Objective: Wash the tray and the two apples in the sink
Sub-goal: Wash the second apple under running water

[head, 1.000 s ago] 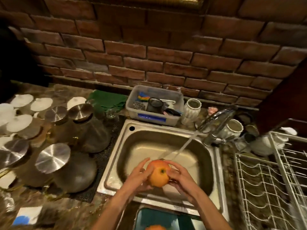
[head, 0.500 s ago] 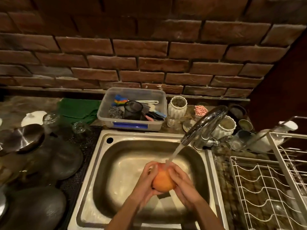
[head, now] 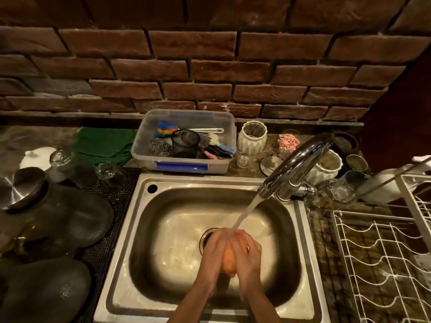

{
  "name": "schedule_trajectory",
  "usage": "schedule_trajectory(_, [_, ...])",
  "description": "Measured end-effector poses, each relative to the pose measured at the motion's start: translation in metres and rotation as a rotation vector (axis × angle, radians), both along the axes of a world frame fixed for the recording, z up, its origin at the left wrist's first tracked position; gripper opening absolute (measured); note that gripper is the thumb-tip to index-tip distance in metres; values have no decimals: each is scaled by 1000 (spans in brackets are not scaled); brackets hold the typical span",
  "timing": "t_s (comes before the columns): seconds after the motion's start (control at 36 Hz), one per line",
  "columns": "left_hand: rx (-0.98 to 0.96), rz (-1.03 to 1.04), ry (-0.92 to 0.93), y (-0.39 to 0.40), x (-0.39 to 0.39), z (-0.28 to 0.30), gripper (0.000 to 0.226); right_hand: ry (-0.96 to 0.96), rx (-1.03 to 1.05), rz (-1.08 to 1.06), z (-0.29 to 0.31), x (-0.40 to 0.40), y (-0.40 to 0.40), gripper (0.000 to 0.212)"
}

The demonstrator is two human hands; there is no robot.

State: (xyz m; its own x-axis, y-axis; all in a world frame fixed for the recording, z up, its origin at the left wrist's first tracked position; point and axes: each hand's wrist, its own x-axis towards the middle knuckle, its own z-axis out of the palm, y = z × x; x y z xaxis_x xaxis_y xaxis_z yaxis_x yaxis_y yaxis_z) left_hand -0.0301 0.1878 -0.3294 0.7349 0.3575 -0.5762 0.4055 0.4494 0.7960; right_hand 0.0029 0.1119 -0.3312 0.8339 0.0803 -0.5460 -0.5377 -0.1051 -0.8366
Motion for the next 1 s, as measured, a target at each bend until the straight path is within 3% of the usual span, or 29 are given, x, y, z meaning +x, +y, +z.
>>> schedule_trajectory(0.06, [63, 26, -6, -3, -2, 1, 18, 17, 23, -146, -2, -10, 9, 25])
schedule_trajectory(0.14, [147, 44, 14, -10, -4, 4, 24, 86, 48, -270, -1, -11, 15, 12])
schedule_trajectory(0.28, [349, 57, 9, -14, -8, 1, 17, 392, 243, -243, 14, 0, 11, 28])
schedule_trajectory(0.39, [327, 163, 75, -6, -1, 6, 20, 151, 99, -111, 18, -7, 15, 22])
schedule_trajectory(0.47, [237, 208, 126, 2, 6, 13, 26, 29, 86, 5, 20, -11, 14, 32])
schedule_trajectory(0.61, [108, 26, 198, 22, 19, 32, 31, -25, 226, 173, 10, -9, -9, 46])
schedule_trajectory(0.78, [-47, -73, 270, 27, 16, 37, 38, -138, 170, 421, 13, -5, -29, 63])
schedule_trajectory(0.86, [86, -58, 240, 19, 19, 36, 31, -193, 63, 310, 21, -10, -22, 57])
schedule_trajectory(1.0, [300, 86, 149, -4, 9, 26, 27, -81, 96, -116, 30, -13, 0, 15])
